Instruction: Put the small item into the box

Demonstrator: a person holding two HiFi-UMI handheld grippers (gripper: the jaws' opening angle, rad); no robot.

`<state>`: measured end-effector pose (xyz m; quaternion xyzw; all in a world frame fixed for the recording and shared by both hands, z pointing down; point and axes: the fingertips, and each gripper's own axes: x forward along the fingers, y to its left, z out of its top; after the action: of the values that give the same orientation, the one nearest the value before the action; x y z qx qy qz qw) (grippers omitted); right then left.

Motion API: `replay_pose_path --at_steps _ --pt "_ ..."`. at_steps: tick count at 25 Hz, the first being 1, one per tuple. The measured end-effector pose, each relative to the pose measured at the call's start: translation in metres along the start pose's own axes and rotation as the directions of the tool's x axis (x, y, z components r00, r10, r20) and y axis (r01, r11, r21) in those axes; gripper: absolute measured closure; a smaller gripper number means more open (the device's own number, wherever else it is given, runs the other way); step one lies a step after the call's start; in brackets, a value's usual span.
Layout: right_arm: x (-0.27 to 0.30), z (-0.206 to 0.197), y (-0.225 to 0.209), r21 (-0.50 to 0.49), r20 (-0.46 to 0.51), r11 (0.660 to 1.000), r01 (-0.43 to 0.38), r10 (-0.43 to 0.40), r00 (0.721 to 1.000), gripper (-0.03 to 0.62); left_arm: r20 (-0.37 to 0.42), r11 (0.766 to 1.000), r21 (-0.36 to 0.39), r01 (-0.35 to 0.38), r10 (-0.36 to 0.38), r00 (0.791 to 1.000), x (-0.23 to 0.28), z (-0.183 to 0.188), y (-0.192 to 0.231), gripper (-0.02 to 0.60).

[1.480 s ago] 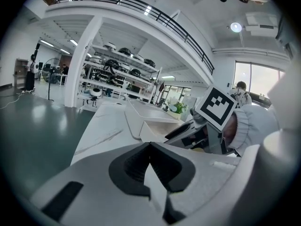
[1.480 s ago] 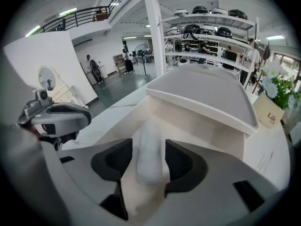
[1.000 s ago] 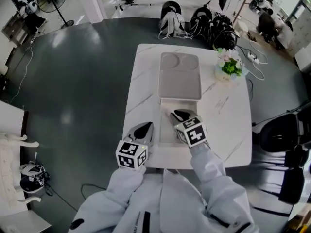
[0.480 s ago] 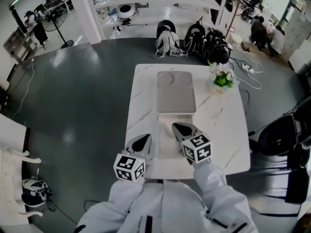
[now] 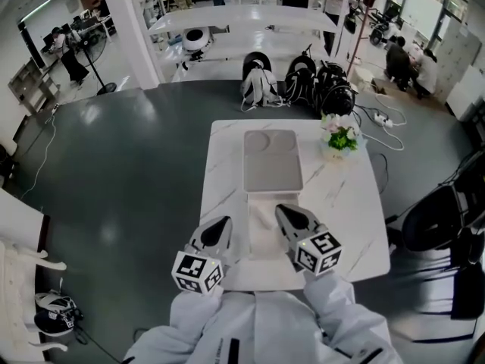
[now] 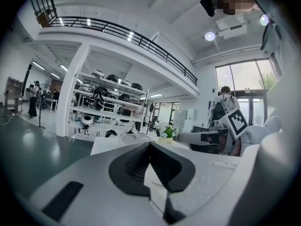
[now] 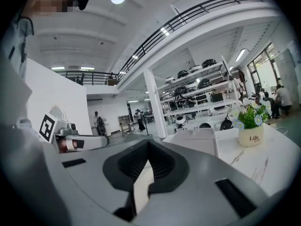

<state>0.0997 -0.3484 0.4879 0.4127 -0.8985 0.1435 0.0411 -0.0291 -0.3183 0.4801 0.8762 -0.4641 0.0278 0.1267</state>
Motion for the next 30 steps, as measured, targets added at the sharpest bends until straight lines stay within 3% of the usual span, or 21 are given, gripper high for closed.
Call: replay_pose_path --at_steps 15,30 --pt "-0.023 0.056 -0.006 -0.027 0.162 0.999 0.043 -0.038 0.986 0.6 0.111 0.997 0.066 -0.044 0.037 0.993 -0.018 0.049 0.012 0.583" --pt "-0.03 0.058 -0.021 -0.011 0.17 0.996 0.09 -0.086 0.982 0.602 0.129 0.995 0.064 -0.079 0.07 0.989 -0.022 0.053 0.023 0.583"
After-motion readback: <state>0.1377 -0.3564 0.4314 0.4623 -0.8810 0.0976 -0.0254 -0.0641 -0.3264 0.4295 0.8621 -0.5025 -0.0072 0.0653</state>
